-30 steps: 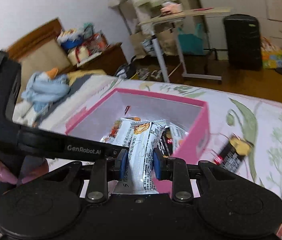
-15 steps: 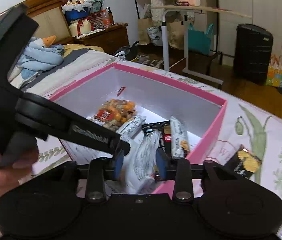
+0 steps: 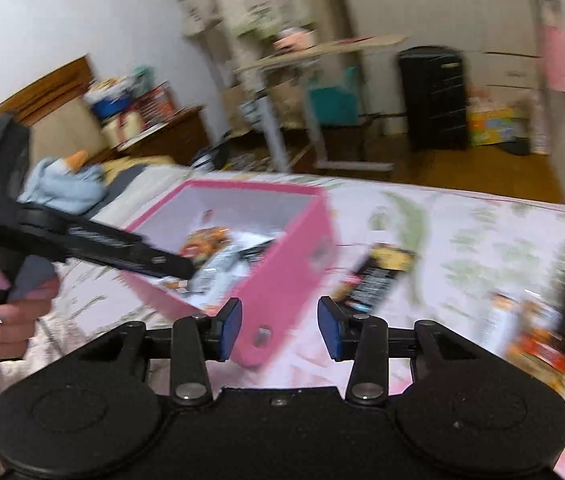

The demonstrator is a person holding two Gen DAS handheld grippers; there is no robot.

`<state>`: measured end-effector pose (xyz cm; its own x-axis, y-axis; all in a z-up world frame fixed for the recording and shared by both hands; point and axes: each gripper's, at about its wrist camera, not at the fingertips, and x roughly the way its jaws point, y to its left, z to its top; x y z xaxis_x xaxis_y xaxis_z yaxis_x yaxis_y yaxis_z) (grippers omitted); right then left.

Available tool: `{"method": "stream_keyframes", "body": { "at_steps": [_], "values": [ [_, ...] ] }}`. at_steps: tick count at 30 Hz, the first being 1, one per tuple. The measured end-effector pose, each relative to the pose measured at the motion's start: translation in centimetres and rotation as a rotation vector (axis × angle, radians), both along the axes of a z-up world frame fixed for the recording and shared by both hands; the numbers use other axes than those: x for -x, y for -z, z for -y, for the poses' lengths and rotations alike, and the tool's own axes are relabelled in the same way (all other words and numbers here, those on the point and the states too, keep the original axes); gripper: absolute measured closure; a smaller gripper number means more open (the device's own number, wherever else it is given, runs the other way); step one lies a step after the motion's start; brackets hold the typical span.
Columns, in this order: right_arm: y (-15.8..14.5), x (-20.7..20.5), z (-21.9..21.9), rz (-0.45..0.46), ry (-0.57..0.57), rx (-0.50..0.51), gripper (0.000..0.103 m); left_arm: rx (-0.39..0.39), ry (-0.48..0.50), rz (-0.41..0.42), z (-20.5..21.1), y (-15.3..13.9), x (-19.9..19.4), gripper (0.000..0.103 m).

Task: Organize snacks
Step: 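Carry both white bars to the pink box and open the right tool, then lower the left tool onto the bag of coated nuts and close it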

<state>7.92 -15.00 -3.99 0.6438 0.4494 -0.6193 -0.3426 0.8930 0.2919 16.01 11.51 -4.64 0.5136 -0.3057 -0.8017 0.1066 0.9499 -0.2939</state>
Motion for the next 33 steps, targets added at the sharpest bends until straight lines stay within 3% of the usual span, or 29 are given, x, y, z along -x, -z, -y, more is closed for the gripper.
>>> {"method": "stream_keyframes", "body": {
  "at_steps": [4, 10, 16, 19, 25, 28, 33],
  "values": [
    [0.7, 1.7, 4.3, -0.022, 0.12, 0.002, 0.055, -0.003, 0.113, 0.01, 3.5, -0.5, 1.2, 0.041],
    [2.8, 3.3, 8.1, -0.043, 0.248, 0.007, 0.038, 0.009, 0.219, 0.006, 8.7, 0.6, 1.8, 0.037],
    [5.1, 3.6, 11.3, -0.083, 0.35, 0.013, 0.031, 0.069, 0.29, -0.028, 13.2, 2.4, 0.8, 0.037],
    [6.4, 3.4, 12.8, -0.079, 0.385, 0.003, 0.018, 0.09, 0.315, -0.033, 15.5, 3.4, 0.0, 0.039],
    [9.8, 0.1, 15.1, -0.124, 0.377, -0.022, 0.01, 0.129, 0.391, -0.025, 21.1, 6.3, -2.9, 0.041],
    [11.5, -1.5, 15.6, -0.117, 0.309, -0.037, 0.007, 0.13, 0.44, -0.068, 24.0, 8.4, -4.5, 0.051],
    [13.8, -2.8, 15.8, -0.122, 0.274, -0.073, 0.003, 0.099, 0.443, -0.124, 26.3, 11.0, -6.1, 0.055]
  ]
}}
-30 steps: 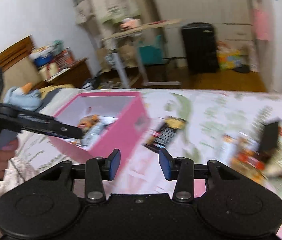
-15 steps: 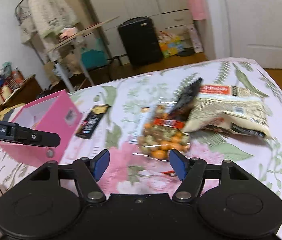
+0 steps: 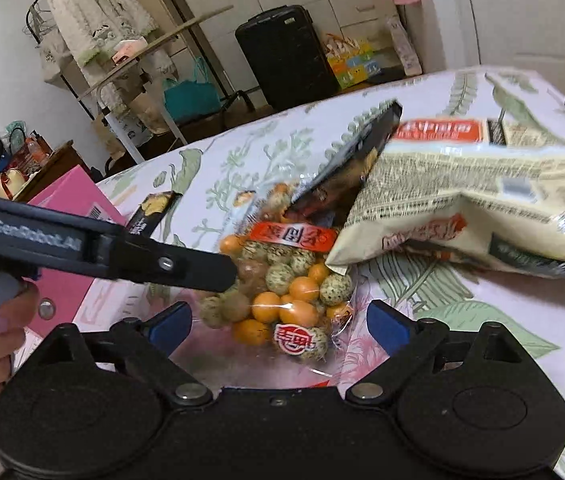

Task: Organize snacks
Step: 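Lower the left tool onto the bag of coated nuts and close it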

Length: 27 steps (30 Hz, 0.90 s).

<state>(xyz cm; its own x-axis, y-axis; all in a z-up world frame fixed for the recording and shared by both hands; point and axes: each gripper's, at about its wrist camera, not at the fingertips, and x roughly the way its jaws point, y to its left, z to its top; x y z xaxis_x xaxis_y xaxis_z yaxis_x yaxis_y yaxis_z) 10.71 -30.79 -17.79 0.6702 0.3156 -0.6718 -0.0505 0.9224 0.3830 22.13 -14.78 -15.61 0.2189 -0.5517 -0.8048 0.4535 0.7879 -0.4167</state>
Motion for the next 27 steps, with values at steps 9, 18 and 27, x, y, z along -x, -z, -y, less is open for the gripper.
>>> {"method": "stream_keyframes", "body": {
  "at_steps": [9, 18, 27],
  "values": [
    [0.6, -1.1, -1.2, 0.025, -0.023, 0.041, 0.0, 0.025, -0.044, -0.088, 0.3, 1.5, -0.7, 0.059],
    [0.8, -1.4, -3.2, 0.027, -0.024, 0.18, 0.0, 0.041, -0.069, -0.112, 0.8, 2.5, -1.1, 0.049],
    [-0.3, 0.1, -2.4, 0.008, 0.018, 0.048, 0.007, -0.031, -0.004, -0.072, 1.4, 0.1, 1.5, 0.053]
  ]
}}
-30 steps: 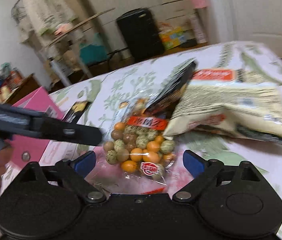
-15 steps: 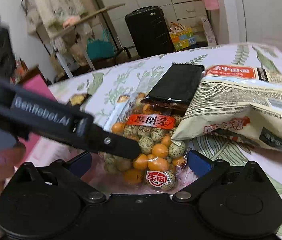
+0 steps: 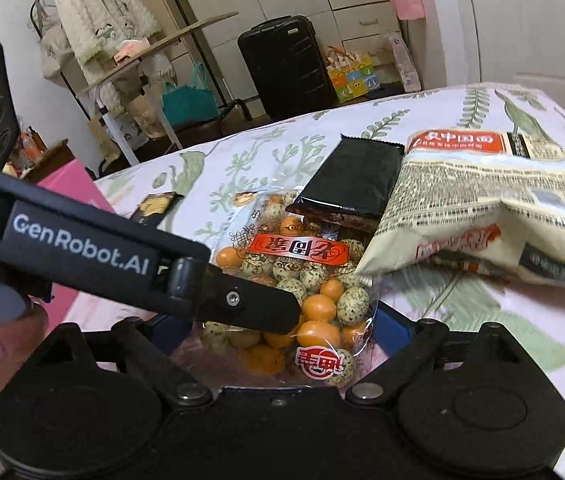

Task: Organize snacks
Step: 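Lower the left tool onto the bag of coated nuts and close it, then carry the nut bag into the pink box and open the left tool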

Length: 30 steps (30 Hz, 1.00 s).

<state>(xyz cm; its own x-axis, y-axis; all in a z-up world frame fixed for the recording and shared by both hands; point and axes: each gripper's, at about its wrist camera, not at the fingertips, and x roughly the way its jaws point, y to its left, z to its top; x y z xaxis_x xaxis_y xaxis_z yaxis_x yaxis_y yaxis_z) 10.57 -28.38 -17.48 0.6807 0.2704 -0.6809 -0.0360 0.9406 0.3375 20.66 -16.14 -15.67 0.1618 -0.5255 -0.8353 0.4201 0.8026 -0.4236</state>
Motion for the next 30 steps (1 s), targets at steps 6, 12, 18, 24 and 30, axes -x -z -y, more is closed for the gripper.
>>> {"method": "stream_keyframes", "body": {
  "at_steps": [6, 12, 18, 24, 30],
  "values": [
    [-1.2, 1.7, -0.8, -0.045, 0.008, -0.165, 0.007, -0.107, 0.014, 0.048, -1.3, -3.1, 2.8, 0.053],
    [-3.4, 3.2, -3.8, -0.034, -0.018, -0.187, 0.007, -0.136, -0.008, 0.057, -4.0, -6.1, 4.7, 0.053],
    [-5.7, 4.5, -6.1, -0.027, -0.07, -0.154, 0.007, -0.115, -0.042, 0.053, -7.1, -8.2, 6.4, 0.052],
    [-8.2, 4.4, -9.0, 0.02, -0.18, -0.12, 0.007, -0.081, -0.096, 0.088, -11.1, -10.8, 7.7, 0.052],
    [-9.5, 3.3, -12.0, 0.074, -0.331, -0.098, 0.007, -0.004, -0.138, 0.092, -16.6, -12.2, 7.5, 0.052]
  ]
}}
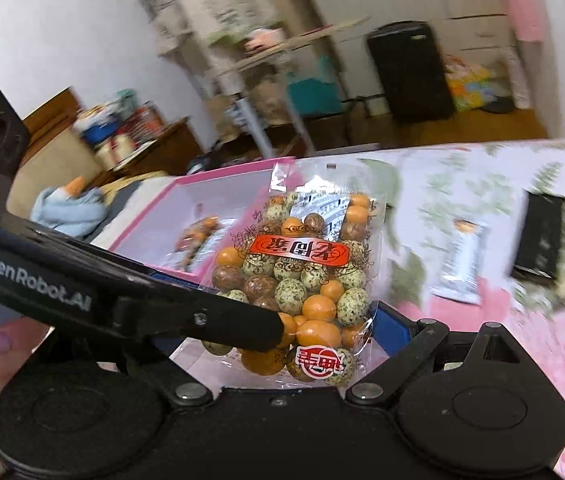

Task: Organize snacks
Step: 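Carry the nut bag into the pink box and open the left tool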

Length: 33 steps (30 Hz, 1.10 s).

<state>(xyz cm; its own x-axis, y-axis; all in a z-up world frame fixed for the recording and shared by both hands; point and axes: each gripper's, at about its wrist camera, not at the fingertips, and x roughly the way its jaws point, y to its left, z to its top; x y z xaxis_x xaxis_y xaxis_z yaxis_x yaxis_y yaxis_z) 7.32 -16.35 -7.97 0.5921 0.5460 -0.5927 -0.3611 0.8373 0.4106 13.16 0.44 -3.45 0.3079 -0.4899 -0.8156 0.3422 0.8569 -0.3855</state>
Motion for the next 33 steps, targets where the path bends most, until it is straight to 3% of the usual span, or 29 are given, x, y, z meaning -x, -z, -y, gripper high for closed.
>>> {"method": "stream_keyframes", "body": {
  "at_steps": [6, 13, 21, 27, 29, 31, 33],
  "values": [
    [-1.4, -2.6, -4.7, 0.046, -0.103, 0.019, 0.007, -0.025, -0.106, 0.059, -4.6, -1.3, -0.3, 0.052],
    [-1.5, -6.4, -10.5, 0.099, -0.206, 0.055, 0.007, -0.01, -0.252, 0.063, -10.5, -1.2, -3.0, 0.05],
    [1.3, -10.0, -13.4, 0.019, -0.192, 0.011, 0.006, -0.004, -0.318, 0.017, -14.4, 2.0, -7.0, 0.049],
    [2.6, -10.9, -15.6, 0.032, -0.197, 0.086, 0.004, 0.064, -0.391, -0.096, -16.9, 4.8, -9.3, 0.046],
    [2.6, -10.3, -16.2, 0.088, -0.199, 0.118, 0.004, 0.024, -0.399, -0.082, -17.0, 5.2, -9.4, 0.045],
    [2.6, -9.9, -16.3, 0.104, -0.214, 0.122, 0.003, -0.045, -0.412, -0.04, -16.8, 5.4, -9.2, 0.045],
    [2.1, -9.4, -15.8, 0.11, -0.21, 0.113, 0.003, -0.065, -0.41, -0.016, -16.6, 5.3, -8.9, 0.045]
  ]
}}
